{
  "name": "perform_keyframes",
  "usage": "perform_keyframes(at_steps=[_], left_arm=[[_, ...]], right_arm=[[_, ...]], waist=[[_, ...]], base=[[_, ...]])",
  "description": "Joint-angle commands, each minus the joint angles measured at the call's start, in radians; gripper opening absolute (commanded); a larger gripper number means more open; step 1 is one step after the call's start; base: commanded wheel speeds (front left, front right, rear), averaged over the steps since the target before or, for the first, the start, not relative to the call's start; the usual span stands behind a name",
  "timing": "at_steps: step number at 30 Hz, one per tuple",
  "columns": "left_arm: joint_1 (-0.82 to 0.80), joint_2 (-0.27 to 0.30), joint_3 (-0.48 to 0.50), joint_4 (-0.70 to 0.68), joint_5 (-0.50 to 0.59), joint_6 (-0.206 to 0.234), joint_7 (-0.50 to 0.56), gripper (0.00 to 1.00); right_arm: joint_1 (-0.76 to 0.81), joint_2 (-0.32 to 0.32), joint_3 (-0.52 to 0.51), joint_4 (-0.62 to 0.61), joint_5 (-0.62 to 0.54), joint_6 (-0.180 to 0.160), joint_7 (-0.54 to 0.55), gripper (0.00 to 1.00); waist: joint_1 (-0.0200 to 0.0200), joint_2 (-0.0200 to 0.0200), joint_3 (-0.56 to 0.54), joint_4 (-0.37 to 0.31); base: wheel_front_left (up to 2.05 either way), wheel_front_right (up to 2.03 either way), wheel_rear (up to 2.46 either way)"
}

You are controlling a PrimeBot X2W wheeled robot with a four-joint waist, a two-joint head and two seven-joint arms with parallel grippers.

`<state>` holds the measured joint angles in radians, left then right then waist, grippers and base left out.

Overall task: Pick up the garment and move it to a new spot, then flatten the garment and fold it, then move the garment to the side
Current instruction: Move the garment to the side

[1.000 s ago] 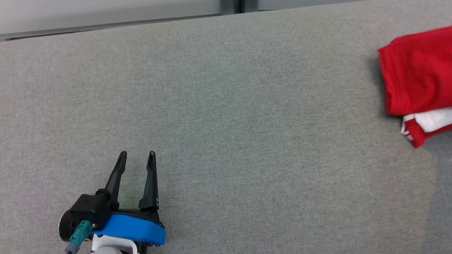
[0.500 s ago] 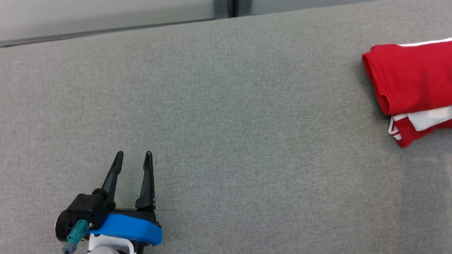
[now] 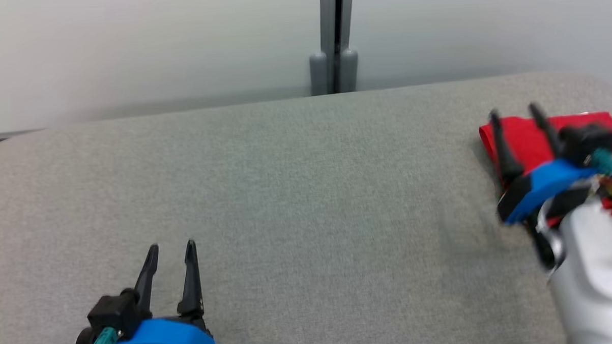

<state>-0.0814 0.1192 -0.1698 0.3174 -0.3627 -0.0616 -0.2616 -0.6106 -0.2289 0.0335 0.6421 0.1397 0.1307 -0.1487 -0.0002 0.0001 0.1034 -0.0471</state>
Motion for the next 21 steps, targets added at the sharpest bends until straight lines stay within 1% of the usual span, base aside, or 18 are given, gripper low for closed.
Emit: perform_keyframes(at_steps=[1,6,9,11,15,21], left_arm=[[0.015,0.001,0.008,0.005,-0.001,0.008,-0.003,1.0],[0.063,0.01,0.018,0.02,0.015,0.025,-0.004,1.0],[0.087,0.004,0.02,0.02,0.016,0.027,-0.004,1.0],[0.105,-0.005,0.035,0.017,0.005,0.033,-0.004,1.0],[0.141,-0.016,0.056,0.009,-0.007,0.038,-0.004,1.0],[0.164,-0.025,0.08,0.001,-0.002,0.029,-0.004,1.0]], right_arm=[[0.045,0.027,-0.007,-0.01,-0.006,0.0,-0.021,1.0],[0.207,0.138,-0.053,-0.07,-0.038,0.0,-0.083,1.0],[0.311,0.171,-0.062,-0.118,-0.054,0.0,-0.102,1.0],[0.372,0.176,-0.06,-0.152,-0.052,0.0,-0.11,1.0],[0.469,0.178,-0.017,-0.204,0.024,0.0,-0.116,1.0],[0.534,0.178,0.012,-0.275,0.038,0.0,-0.117,1.0]], waist=[[0.0002,-0.0001,-0.02,0.0],[0.0002,-0.0001,-0.066,0.032],[0.0002,-0.0001,-0.082,0.048],[0.0002,-0.0001,-0.09,0.054],[0.0002,-0.0001,-0.103,0.06],[0.0002,-0.0001,-0.107,0.066]], base=[[0.0,0.0,0.0],[0.0,0.0,0.0],[0.0,0.0,0.0],[0.0,0.0,0.0],[0.0,0.0,0.0],[0.0,0.0,0.0]])
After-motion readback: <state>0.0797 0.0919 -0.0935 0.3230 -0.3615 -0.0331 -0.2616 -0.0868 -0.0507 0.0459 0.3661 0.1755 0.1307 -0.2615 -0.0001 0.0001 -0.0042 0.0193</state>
